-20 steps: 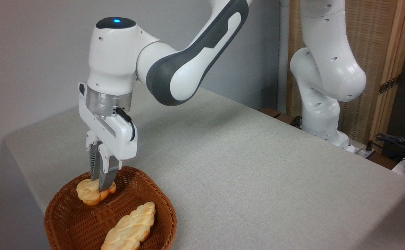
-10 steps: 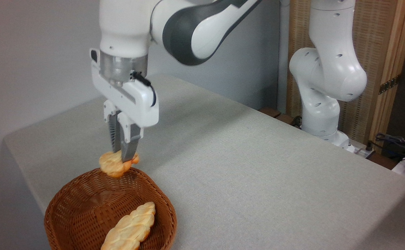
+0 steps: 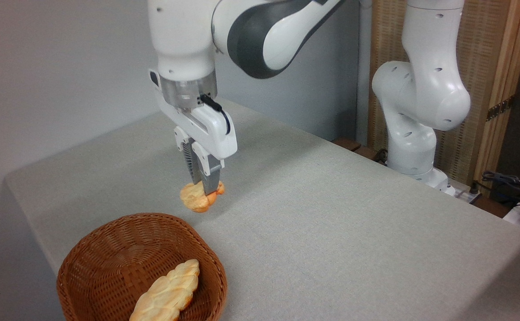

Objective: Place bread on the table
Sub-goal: 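Lift the bun out of the basket and carry it onto the table, then lower the bun onto the tablecloth and open the gripper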

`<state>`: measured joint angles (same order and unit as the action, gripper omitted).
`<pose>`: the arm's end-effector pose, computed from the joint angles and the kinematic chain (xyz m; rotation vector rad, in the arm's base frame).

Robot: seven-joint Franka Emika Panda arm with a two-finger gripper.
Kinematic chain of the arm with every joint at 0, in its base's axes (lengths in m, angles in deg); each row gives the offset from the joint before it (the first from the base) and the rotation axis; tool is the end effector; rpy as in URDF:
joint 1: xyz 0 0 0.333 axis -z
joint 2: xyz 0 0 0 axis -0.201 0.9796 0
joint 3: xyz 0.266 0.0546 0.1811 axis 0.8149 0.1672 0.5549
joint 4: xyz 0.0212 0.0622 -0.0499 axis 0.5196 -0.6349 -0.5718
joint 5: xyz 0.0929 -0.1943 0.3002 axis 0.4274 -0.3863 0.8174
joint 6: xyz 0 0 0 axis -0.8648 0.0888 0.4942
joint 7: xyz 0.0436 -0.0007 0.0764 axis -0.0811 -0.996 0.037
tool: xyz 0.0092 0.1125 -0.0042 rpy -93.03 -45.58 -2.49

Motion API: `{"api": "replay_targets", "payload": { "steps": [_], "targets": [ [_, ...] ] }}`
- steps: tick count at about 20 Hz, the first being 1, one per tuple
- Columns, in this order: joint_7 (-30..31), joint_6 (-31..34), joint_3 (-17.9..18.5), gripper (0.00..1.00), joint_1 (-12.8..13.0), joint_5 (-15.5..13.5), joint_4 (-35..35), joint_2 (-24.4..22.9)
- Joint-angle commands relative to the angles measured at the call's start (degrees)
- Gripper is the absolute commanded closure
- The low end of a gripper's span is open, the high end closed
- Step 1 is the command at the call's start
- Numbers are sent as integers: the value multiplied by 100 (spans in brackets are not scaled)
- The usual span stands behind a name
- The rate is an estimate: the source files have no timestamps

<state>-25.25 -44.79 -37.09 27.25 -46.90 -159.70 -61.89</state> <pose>0.4973 -0.0913 0.4989 2.7566 -1.1697 0.0811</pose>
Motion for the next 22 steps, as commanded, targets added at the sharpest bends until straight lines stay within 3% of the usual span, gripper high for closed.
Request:
{"api": "replay_targets", "payload": {
  "steps": [1,2,3,12,18,22],
  "targets": [
    [-27,-42,35,33,113,31,-128,128],
    [17,-33,35,8,113,31,-128,163],
    [131,-42,35,0,113,31,-110,172],
    [167,-33,35,0,113,75,-22,172],
    [185,63,149,0,34,84,627,111],
    [193,291,378,0,42,760,917,111]
  ]
}}
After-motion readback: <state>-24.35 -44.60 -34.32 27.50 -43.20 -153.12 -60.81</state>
